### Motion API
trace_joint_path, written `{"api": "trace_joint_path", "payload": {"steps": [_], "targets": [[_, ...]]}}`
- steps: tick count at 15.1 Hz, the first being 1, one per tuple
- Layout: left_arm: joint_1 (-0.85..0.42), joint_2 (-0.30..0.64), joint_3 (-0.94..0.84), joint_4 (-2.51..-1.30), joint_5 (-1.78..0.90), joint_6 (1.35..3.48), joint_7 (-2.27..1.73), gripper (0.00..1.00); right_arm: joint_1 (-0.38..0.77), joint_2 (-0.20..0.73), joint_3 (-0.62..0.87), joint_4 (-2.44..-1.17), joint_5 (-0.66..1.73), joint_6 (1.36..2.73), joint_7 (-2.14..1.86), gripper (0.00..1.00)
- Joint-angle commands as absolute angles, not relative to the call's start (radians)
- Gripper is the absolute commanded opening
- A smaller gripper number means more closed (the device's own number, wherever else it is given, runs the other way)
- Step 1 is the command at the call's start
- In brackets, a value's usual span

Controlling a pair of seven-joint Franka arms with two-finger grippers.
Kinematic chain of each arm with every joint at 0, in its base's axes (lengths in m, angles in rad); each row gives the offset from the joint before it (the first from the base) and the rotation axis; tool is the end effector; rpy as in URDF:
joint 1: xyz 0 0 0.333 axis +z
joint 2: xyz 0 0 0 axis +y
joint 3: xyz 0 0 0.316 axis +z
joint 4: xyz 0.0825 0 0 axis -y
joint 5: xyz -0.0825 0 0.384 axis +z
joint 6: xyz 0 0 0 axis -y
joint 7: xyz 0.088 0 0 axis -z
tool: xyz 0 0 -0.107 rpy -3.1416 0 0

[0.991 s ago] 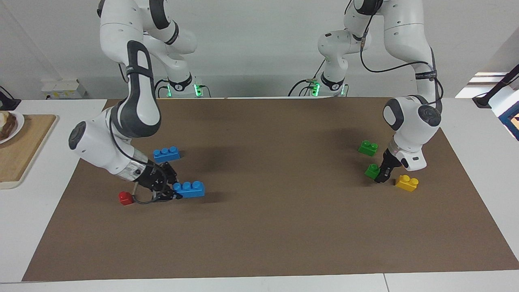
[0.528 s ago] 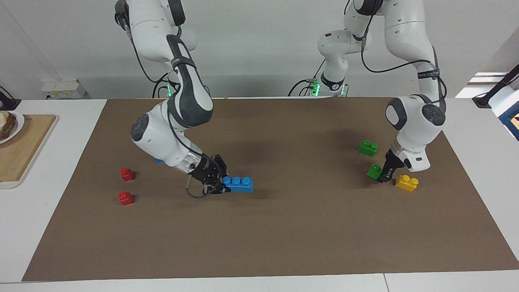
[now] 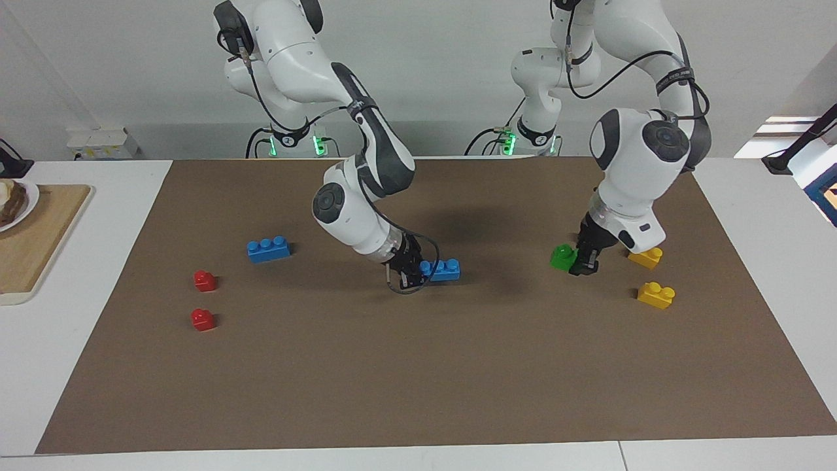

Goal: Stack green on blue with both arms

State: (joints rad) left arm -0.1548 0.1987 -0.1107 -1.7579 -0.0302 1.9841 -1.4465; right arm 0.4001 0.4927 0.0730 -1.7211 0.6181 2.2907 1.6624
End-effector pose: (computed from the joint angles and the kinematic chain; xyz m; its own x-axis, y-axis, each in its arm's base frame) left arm 0.5996 -0.1609 0.4547 0.3672 0.9290 -0.0459 0.9300 -0.3659 0.0342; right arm 0.5995 0.3157 0.3128 -0.0439 -0.8723 -0.4869 -0.9969 0.0068 0.0778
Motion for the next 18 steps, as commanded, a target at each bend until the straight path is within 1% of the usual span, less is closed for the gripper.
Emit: {"api": "trace_joint_path", "payload": {"steps": [1,5,9,13,15,18], "targets": [[-0.265,0.180,-0.094,-1.770,-0.023,1.957,-1.655,0.00,0.417,0.482,0.071,-1.782,0.634,2.367,1.620,0.00],[-0.366,0.175,-0.097,-1.787,-0.023,2.002,-1.845,0.00,0.417,0.485,0.071,-1.836,0.632,2.416,1.577,0.00],[-0.457,0.166,-0.095,-1.864,-0.021,2.101,-1.976,0.00,0.419,0.486,0.072,-1.861,0.632,2.470,1.577,0.00],[-0.492,0.196,-0.097,-1.867,-0.017,2.164,-2.097,0.00,0.437,0.485,0.072,-1.897,0.637,2.546,1.577,0.00],[-0.515,0.216,-0.095,-1.868,-0.008,2.187,-2.147,0.00,0.437,0.485,0.072,-1.904,0.638,2.557,1.577,0.00],[-0.541,0.271,-0.095,-1.859,0.066,2.238,-2.244,0.00,0.437,0.485,0.072,-1.905,0.641,2.559,1.577,0.00]]}}
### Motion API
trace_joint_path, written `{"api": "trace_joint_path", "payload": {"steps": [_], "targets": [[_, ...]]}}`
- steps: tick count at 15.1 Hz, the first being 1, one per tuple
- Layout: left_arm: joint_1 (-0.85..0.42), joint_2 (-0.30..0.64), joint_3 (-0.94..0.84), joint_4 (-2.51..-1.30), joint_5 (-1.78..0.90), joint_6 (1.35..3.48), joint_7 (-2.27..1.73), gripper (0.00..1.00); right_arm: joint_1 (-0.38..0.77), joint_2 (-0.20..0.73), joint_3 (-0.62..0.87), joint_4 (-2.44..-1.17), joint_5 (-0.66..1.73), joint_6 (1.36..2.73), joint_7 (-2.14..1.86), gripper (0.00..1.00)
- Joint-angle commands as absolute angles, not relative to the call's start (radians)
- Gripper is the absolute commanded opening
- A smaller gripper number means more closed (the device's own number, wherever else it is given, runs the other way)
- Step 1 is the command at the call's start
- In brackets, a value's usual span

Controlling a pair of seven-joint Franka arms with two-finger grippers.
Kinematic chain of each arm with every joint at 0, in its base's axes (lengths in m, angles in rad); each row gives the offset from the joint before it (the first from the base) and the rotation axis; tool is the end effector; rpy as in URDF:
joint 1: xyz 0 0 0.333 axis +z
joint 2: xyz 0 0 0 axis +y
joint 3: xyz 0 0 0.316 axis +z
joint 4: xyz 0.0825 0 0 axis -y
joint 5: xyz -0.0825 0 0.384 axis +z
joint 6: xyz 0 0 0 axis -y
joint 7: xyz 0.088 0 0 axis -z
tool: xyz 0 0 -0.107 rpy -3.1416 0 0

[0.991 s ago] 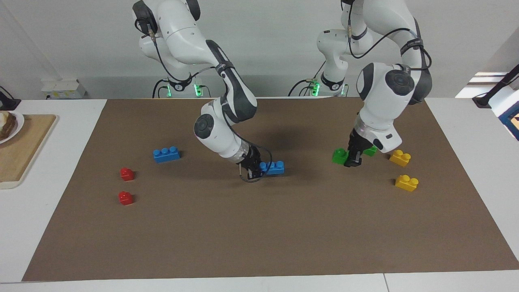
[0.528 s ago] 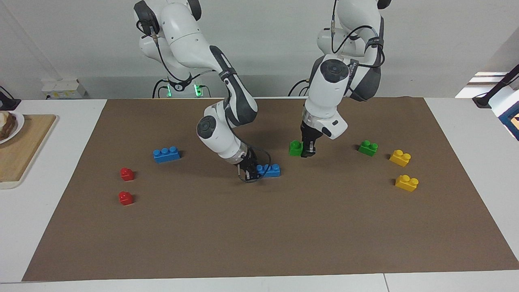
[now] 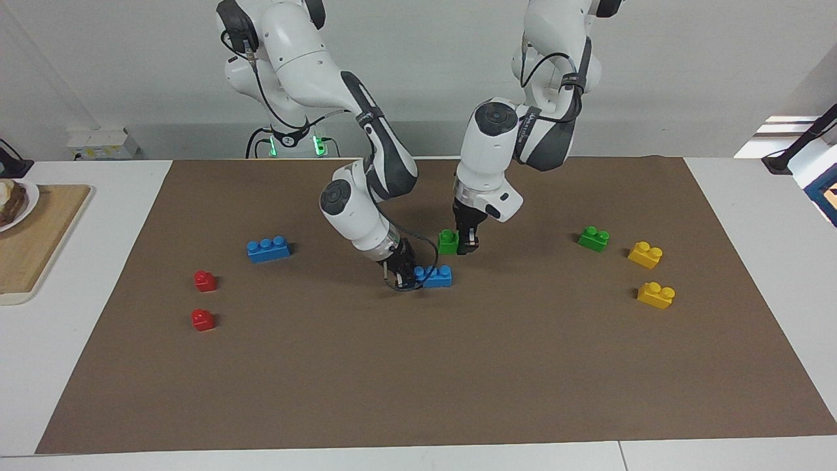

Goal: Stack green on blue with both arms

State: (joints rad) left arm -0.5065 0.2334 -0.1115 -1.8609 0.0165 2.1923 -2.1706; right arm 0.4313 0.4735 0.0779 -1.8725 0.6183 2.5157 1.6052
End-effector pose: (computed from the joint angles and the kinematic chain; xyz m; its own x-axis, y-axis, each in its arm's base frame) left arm 0.5120 -0.3587 0.4038 0.0253 0.9975 -0.0655 0.9969 -0.0203 0.0756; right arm 0.5745 0.3110 0.2757 -0.0060 -0.8958 -0.4445 -0.9993 0.0220 -0.0308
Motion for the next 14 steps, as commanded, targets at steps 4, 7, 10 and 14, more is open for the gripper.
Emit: {"api": "trace_joint_path", "payload": {"steps": [4,7,10,14], "targets": [[-0.554,0.330,-0.095,-1.835,0.114,2.276,-2.301,0.00,0.437,0.483,0.072,-1.917,0.643,2.582,1.577,0.00],[-0.551,0.342,-0.095,-1.836,0.136,2.304,-2.301,0.00,0.445,0.483,0.072,-1.917,0.643,2.582,1.577,0.00],[-0.552,0.350,-0.095,-1.841,0.153,2.327,-2.298,0.00,0.446,0.483,0.072,-1.917,0.643,2.586,1.577,0.00],[-0.558,0.374,-0.095,-1.844,0.166,2.341,-2.298,0.00,0.446,0.483,0.072,-1.917,0.643,2.586,1.577,0.00]]}}
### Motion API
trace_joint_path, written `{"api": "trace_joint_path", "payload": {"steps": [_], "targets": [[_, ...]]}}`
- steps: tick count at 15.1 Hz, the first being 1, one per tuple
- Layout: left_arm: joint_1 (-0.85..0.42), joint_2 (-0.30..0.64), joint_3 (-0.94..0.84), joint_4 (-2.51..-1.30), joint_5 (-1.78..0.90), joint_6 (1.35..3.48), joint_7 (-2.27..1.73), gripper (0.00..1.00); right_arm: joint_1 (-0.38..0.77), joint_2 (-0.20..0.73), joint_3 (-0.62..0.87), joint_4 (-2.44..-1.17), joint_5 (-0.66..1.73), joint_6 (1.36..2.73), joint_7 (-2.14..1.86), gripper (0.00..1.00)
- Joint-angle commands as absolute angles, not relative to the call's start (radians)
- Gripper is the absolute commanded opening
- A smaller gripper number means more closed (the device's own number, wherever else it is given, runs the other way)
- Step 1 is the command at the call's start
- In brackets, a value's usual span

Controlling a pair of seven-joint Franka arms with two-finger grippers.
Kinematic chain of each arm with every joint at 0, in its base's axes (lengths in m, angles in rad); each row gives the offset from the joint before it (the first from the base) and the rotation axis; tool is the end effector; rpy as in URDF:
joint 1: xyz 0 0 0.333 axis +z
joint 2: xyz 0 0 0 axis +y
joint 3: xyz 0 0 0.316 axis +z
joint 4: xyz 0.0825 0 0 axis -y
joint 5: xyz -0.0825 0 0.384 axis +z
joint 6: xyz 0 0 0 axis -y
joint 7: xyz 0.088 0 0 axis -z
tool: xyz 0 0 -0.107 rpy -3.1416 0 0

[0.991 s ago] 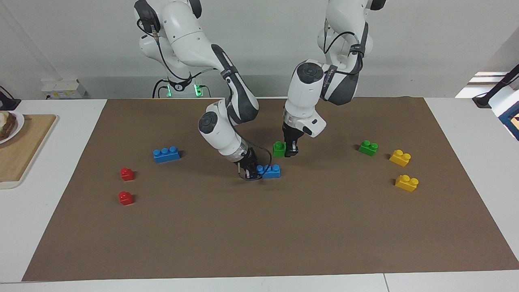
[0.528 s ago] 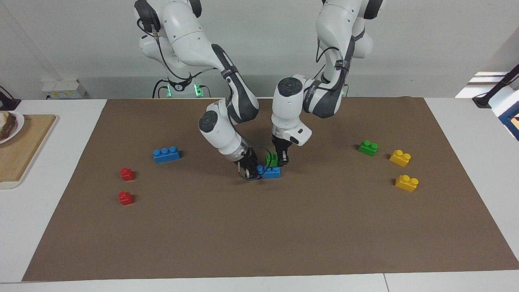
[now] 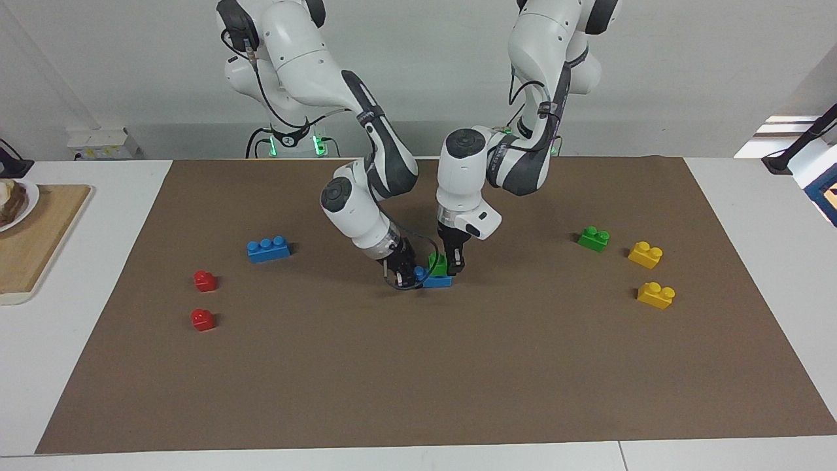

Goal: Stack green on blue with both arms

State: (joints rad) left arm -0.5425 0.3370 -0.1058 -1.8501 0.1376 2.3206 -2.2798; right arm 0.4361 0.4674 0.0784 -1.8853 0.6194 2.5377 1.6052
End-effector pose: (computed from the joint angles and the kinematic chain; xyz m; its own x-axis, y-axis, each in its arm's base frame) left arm 0.5183 -0.3837 0.3561 0.0201 0.9994 -0.0277 0.9884 -0.0157 0.1512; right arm 0.5720 0.3116 0.2760 -0.0043 -0.8967 -0.4427 -0.9987 0.0267 -0.0444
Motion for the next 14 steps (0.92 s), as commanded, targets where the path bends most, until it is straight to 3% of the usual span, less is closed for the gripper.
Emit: {"api": "trace_joint_path", "payload": {"steps": [1,10,11,12,13,14], "targets": [[-0.561,0.377,-0.095,-1.844,0.166,2.341,-2.299,0.00,0.446,0.483,0.072,-1.917,0.643,2.586,1.577,0.00],[-0.591,0.382,-0.095,-1.864,0.210,2.359,-2.303,0.00,0.446,0.483,0.072,-1.917,0.644,2.586,1.578,0.00],[-0.591,0.382,-0.095,-1.864,0.212,2.350,-2.303,0.05,0.446,0.482,0.072,-1.917,0.644,2.586,1.578,0.09],[-0.591,0.380,-0.095,-1.859,0.212,2.341,-2.301,0.77,0.446,0.482,0.072,-1.917,0.644,2.586,1.577,0.34],[-0.591,0.374,-0.095,-1.858,0.213,2.330,-2.295,1.00,0.446,0.483,0.072,-1.917,0.644,2.586,1.580,0.60],[-0.589,0.362,-0.095,-1.859,0.213,2.324,-2.289,1.00,0.446,0.483,0.072,-1.917,0.644,2.586,1.585,0.71]]}}
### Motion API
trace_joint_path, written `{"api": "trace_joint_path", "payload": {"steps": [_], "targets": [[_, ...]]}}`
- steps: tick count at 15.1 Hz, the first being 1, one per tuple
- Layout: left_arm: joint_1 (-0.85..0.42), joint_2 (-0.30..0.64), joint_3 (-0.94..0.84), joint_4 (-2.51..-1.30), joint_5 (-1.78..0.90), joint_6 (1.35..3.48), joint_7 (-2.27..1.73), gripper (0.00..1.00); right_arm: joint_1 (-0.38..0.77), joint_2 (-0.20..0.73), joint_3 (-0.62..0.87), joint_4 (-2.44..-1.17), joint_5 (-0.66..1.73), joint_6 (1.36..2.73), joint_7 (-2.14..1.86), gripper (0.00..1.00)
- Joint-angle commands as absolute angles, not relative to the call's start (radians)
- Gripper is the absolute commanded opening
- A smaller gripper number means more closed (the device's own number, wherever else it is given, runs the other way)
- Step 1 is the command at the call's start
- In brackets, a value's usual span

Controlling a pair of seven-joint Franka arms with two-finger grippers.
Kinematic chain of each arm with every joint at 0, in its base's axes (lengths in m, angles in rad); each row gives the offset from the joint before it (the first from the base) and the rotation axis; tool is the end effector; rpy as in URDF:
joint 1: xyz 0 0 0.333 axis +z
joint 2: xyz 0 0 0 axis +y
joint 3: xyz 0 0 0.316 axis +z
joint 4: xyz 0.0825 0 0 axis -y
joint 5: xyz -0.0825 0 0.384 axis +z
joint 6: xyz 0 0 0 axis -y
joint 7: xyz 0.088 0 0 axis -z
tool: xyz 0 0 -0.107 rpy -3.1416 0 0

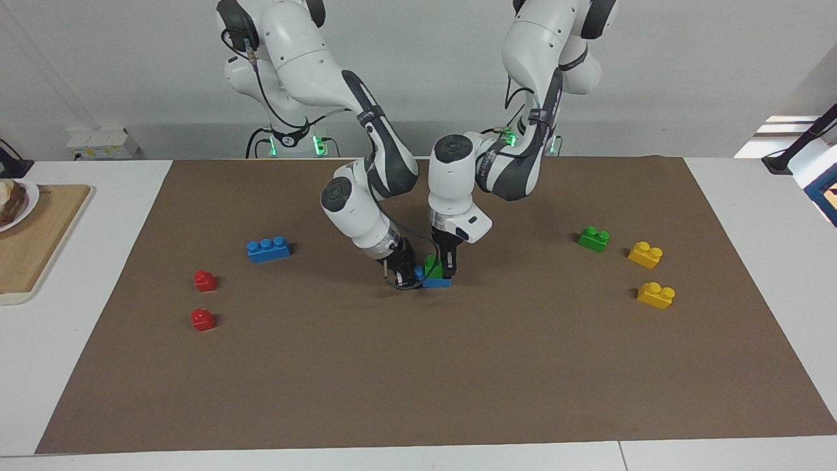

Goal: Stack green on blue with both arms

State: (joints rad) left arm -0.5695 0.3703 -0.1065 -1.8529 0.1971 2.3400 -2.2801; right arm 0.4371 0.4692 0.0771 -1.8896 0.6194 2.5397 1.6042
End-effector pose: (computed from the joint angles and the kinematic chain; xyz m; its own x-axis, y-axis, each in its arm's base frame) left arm 0.5092 -0.3984 0.3355 0.0846 0.9963 0.0160 0.9829 -0.0860 0.1625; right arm 0.5710 0.3108 0.2731 -0.0055 -0.8981 -0.4397 -0.9988 0.0265 -0.0416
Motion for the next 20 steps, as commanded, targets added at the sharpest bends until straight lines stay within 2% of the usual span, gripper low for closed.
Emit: {"api": "trace_joint_path", "payload": {"steps": [1,3,4,10,17,20], "targets": [[-0.583,0.345,-0.095,-1.858,0.213,2.306,-2.286,1.00,0.446,0.483,0.072,-1.917,0.644,2.586,1.588,0.84],[-0.575,0.304,-0.097,-1.858,0.213,2.254,-2.255,1.00,0.446,0.483,0.072,-1.917,0.644,2.586,1.594,0.97],[-0.568,0.279,-0.097,-1.861,0.212,2.226,-2.237,1.00,0.446,0.482,0.072,-1.917,0.644,2.585,1.589,1.00],[-0.513,0.167,-0.095,-1.862,0.206,2.079,-2.061,1.00,0.413,0.474,0.072,-1.916,0.644,2.568,1.545,1.00],[-0.361,0.107,-0.094,-1.853,0.199,2.033,-1.688,1.00,0.258,0.407,0.066,-1.907,0.628,2.435,1.531,1.00],[-0.267,0.101,-0.094,-1.850,0.190,2.031,-1.449,1.00,0.175,0.359,0.063,-1.905,0.598,2.353,1.329,1.00]]}}
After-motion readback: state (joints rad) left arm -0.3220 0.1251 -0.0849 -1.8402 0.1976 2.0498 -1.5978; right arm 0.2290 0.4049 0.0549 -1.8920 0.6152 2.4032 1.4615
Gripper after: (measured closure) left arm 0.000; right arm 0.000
